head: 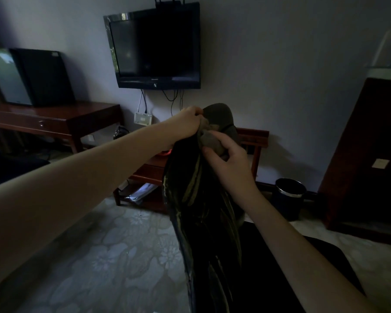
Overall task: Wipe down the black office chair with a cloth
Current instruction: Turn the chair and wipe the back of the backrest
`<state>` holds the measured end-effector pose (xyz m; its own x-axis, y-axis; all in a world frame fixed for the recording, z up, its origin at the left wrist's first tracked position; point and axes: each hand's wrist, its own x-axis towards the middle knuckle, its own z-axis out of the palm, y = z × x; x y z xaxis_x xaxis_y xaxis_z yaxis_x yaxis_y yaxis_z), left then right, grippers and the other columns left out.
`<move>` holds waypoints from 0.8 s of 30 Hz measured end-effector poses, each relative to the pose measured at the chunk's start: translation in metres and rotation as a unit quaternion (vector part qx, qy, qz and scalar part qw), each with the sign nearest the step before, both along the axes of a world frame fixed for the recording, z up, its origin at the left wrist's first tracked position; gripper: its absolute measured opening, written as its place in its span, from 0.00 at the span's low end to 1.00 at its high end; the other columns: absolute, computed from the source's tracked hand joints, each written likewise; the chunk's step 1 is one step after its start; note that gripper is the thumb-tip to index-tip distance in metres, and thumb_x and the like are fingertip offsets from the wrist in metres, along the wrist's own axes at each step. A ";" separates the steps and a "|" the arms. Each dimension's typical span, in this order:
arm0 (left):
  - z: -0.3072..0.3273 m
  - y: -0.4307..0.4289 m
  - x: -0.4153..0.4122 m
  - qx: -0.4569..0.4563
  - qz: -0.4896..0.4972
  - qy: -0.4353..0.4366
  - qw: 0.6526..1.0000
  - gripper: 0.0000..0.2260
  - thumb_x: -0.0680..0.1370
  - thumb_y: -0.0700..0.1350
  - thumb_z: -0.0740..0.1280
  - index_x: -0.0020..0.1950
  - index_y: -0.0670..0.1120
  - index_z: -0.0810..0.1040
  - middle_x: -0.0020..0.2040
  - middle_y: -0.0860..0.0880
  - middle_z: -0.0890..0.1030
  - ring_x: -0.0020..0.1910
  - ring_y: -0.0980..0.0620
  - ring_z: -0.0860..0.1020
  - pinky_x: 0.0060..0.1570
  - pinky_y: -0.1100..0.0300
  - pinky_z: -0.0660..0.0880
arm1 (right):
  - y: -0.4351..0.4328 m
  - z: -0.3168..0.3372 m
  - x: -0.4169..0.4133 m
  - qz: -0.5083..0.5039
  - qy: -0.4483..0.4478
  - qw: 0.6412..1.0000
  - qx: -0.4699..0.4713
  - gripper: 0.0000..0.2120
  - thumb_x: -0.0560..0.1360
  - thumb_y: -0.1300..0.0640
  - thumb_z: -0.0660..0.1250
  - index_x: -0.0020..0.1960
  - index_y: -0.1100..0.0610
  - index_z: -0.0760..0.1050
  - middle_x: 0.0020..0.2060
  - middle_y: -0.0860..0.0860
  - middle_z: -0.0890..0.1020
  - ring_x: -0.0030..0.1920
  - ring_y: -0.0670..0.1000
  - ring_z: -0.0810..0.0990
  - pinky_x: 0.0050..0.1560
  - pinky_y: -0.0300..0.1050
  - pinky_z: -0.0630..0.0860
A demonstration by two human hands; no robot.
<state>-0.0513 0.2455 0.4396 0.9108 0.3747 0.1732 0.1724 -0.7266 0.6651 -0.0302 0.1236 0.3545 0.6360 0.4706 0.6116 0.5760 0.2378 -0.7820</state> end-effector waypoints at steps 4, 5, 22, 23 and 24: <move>0.001 -0.004 -0.005 0.028 0.010 0.017 0.999 0.17 0.83 0.44 0.53 0.71 0.44 0.64 0.57 0.46 0.71 0.50 0.53 0.73 0.47 0.62 0.69 | 0.001 0.003 0.003 -0.007 -0.027 1.000 -0.005 0.13 0.76 0.65 0.65 0.58 0.53 0.74 0.48 0.42 0.77 0.47 0.31 0.75 0.48 0.26 0.71; 0.002 -0.004 -0.007 0.050 0.024 0.027 0.998 0.17 0.82 0.43 0.54 0.71 0.42 0.63 0.62 0.44 0.70 0.57 0.49 0.72 0.55 0.60 0.67 | 0.004 0.005 0.008 -0.009 -0.026 1.000 -0.010 0.14 0.76 0.65 0.65 0.60 0.56 0.75 0.49 0.43 0.77 0.47 0.31 0.75 0.49 0.26 0.71; 0.003 -0.012 -0.026 -0.206 0.079 -0.009 0.975 0.20 0.82 0.57 0.48 0.51 0.45 0.73 0.38 0.48 0.73 0.35 0.55 0.73 0.32 0.66 0.70 | -0.015 0.016 -0.026 0.035 -0.022 0.998 -0.044 0.14 0.75 0.65 0.65 0.56 0.51 0.75 0.50 0.39 0.77 0.50 0.30 0.75 0.49 0.24 0.69; 0.001 -0.012 -0.025 -0.200 0.080 -0.013 0.976 0.19 0.82 0.57 0.49 0.48 0.45 0.71 0.38 0.48 0.73 0.35 0.55 0.74 0.33 0.64 0.70 | -0.019 0.014 -0.033 0.039 -0.035 0.998 -0.044 0.14 0.75 0.65 0.66 0.57 0.51 0.76 0.51 0.41 0.78 0.52 0.32 0.75 0.51 0.25 0.69; 0.001 -0.013 -0.025 -0.193 0.085 -0.011 0.977 0.19 0.82 0.56 0.50 0.45 0.44 0.70 0.38 0.47 0.73 0.35 0.55 0.73 0.33 0.64 0.69 | -0.022 0.011 -0.038 0.045 -0.048 0.997 -0.045 0.14 0.75 0.66 0.66 0.57 0.52 0.76 0.53 0.42 0.78 0.54 0.34 0.75 0.53 0.26 0.69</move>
